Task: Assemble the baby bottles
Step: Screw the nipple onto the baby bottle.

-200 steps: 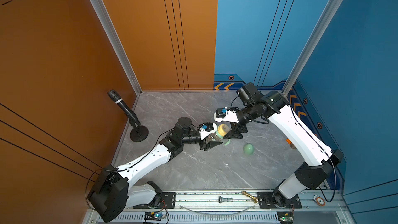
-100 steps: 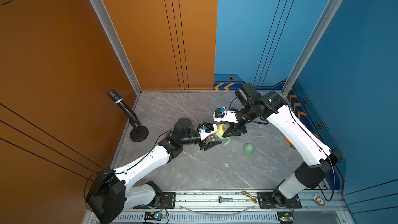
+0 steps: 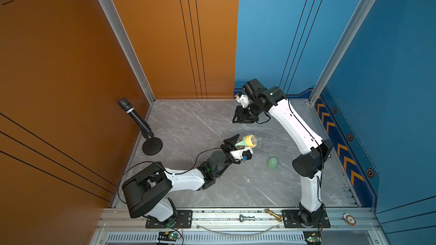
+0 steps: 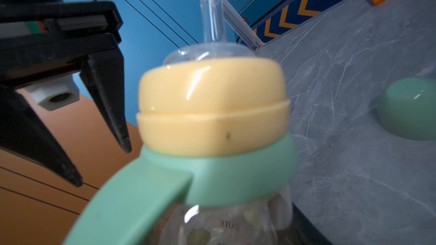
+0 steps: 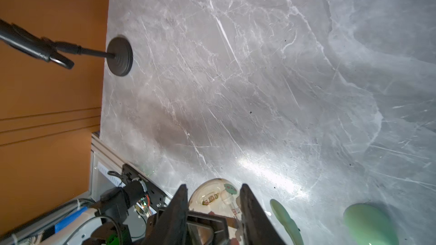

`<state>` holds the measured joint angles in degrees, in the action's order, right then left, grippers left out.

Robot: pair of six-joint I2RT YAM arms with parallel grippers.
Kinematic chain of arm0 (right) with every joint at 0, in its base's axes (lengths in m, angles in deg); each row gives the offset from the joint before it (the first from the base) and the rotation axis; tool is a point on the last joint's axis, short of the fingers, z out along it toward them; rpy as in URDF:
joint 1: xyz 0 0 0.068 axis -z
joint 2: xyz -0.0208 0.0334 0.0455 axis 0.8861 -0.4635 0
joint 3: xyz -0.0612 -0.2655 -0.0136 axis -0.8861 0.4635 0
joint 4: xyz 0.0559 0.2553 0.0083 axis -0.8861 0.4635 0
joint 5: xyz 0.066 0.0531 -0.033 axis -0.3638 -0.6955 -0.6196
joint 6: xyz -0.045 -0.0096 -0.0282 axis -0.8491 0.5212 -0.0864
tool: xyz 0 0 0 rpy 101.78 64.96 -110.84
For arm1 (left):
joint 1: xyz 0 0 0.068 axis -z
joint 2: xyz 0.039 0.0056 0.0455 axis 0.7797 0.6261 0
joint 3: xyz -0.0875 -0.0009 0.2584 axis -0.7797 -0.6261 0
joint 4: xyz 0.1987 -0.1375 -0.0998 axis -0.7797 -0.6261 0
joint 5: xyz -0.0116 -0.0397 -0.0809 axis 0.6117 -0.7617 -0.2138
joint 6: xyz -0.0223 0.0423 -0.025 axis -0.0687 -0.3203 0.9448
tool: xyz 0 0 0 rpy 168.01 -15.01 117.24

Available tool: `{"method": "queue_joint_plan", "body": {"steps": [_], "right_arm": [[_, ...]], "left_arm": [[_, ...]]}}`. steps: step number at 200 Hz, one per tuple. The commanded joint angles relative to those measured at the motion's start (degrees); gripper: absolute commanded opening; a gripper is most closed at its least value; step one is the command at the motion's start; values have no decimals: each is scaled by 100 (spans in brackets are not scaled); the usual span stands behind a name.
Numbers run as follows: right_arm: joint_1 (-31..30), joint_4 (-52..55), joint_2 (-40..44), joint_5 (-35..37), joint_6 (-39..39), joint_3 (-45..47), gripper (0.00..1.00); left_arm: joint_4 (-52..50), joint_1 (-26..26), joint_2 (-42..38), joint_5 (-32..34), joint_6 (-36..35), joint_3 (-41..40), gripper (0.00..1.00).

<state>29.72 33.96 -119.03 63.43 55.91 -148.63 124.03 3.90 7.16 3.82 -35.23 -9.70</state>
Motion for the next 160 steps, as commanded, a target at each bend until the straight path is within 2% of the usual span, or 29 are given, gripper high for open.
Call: {"method": "queue_joint_plan", "body": {"steps": [1, 14, 26, 35, 47, 58, 70, 75, 84, 94, 103, 120, 140, 160], "right_arm": [[344, -69, 662, 317, 896, -398, 52], [621, -129, 950, 325, 551, -391, 55], [869, -129, 1191, 95, -73, -349, 58], [1034, -102, 1398, -220, -910, -233, 60], [1236, -96, 1758, -260, -2090, 225, 60], [1455, -265, 2167, -1028, -3157, 933, 59], [1460, -598, 2752, -1801, -4623, 1931, 57], [1351, -608, 3020, -1977, -5290, 2304, 61], [1061, -621, 3488, -2004, -6599, 2944, 76], [653, -735, 3862, -1809, -7480, 3478, 82], [511, -957, 3924, -1809, -7485, 3528, 84], [425, -660, 3636, -2030, -7557, 3132, 88], [-40, -96, 3318, -1564, -7942, 2725, 89], [-311, 41, 3069, -1560, -7959, 2596, 89]], "left_arm": [[671, -31, -415, 258, 56, -46, 4], [129, -104, -747, -189, 381, -89, 4], [-810, -267, -1216, -962, 1006, -16, 5], [-1622, -531, -1605, -1873, 1618, 83, 5], [-2526, -1026, -1965, -3133, 2470, 317, 6], [-3324, -1500, -2111, -4618, 3100, 622, 7], [-3671, -1694, -2174, -5183, 3482, 770, 6], [-3789, -1759, -2213, -5405, 3544, 793, 6], [-3962, -1823, -2238, -5525, 3598, 833, 6], [-4210, -1863, -2289, -5626, 3561, 886, 6], [-4468, -1866, -2281, -5663, 3489, 982, 6], [-4714, -1875, -2273, -5784, 3415, 1119, 6], [-4829, -1872, -2220, -5794, 3339, 1224, 6], [-4830, -1862, -2198, -5810, 3278, 1246, 6]]}}
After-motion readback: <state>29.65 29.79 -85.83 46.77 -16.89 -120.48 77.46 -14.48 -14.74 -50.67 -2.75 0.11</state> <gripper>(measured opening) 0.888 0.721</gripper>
